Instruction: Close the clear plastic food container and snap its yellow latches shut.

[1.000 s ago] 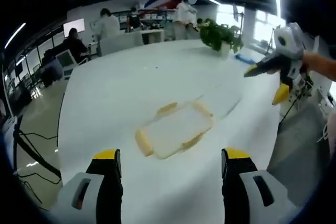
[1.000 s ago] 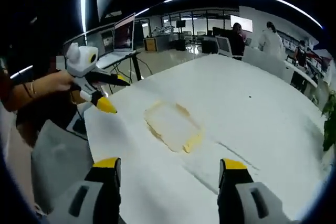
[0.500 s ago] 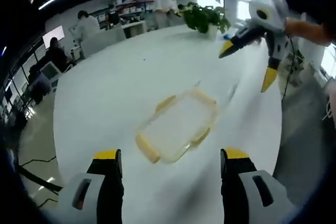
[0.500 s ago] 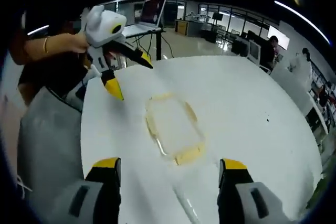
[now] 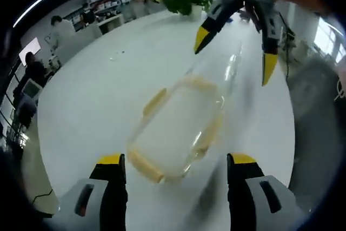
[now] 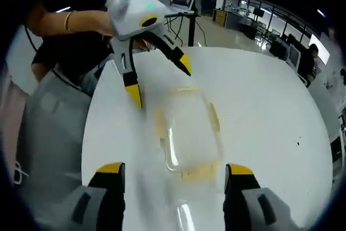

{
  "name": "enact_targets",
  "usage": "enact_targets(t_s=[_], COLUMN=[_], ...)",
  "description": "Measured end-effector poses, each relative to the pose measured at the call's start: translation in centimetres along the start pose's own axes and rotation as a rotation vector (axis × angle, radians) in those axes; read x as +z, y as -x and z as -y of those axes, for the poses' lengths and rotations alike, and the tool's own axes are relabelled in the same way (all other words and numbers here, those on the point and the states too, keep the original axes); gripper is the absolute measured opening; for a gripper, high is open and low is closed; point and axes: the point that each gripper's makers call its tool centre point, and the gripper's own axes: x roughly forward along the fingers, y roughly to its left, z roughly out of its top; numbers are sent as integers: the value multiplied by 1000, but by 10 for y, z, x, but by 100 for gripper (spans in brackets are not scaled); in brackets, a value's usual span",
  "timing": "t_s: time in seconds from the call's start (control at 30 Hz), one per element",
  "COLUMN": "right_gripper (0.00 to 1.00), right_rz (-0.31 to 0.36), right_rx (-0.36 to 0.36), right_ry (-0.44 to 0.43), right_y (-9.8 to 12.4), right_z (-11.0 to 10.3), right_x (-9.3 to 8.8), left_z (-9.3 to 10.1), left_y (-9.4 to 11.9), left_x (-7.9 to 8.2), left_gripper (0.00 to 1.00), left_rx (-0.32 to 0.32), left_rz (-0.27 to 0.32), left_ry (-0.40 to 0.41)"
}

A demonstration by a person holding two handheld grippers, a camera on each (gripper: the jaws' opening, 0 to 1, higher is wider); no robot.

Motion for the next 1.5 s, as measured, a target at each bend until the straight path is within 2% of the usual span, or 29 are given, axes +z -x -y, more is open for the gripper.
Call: enact_targets(t_s=[0.1, 0.27, 0.4, 0.53, 0.6, 0.7, 0.77, 0.8, 0.87, 1.07, 1.1, 1.13, 1.5], right_gripper=[75, 77, 79, 80, 82, 85, 83, 83, 83, 83, 84, 84, 82], right_rz=[-40, -64, -134, -209, -212, -244, -273, -253, -261, -264, -261, -260, -272], right_rx=[16, 24, 31, 15, 17, 22, 23, 3, -5, -2, -1, -3, -2], right_ry=[-1, -7, 22, 60, 69, 52, 7, 27, 23, 37, 40, 37, 39], right_y=[-14, -36, -52, -60, -64, -69, -70, -69, -69, -68, -68, -68, -66], right_z=[7, 15, 17, 23, 24, 28, 30, 34, 37, 37, 37, 37, 35], right_x=[1, 11, 1, -11, -11, -17, -24, -21, -23, -25, -25, -25, -28], left_z=[-5, -10, -15, -25, -28, -28, -28, -27, -28, -23, -19, -18, -16], left_y=[-6, -15, -19, -23, -25, -28, -30, -32, -35, -42, -44, -45, -45], left_x=[2, 4, -1, 0, 1, 6, 4, 1, -5, -16, -13, -13, -10], left_gripper=[75, 75, 79, 79, 79, 77, 77, 77, 77, 76, 76, 76, 74], left_rx=[-11, -50, -76, -77, -84, -101, -114, -117, -121, -151, -161, -164, -175], left_rz=[-17, -57, -116, -109, -102, -84, -91, -106, -134, -186, -165, -163, -146], left_ry=[-36, -97, -171, -148, -136, -106, -99, -113, -144, -152, -107, -103, -135])
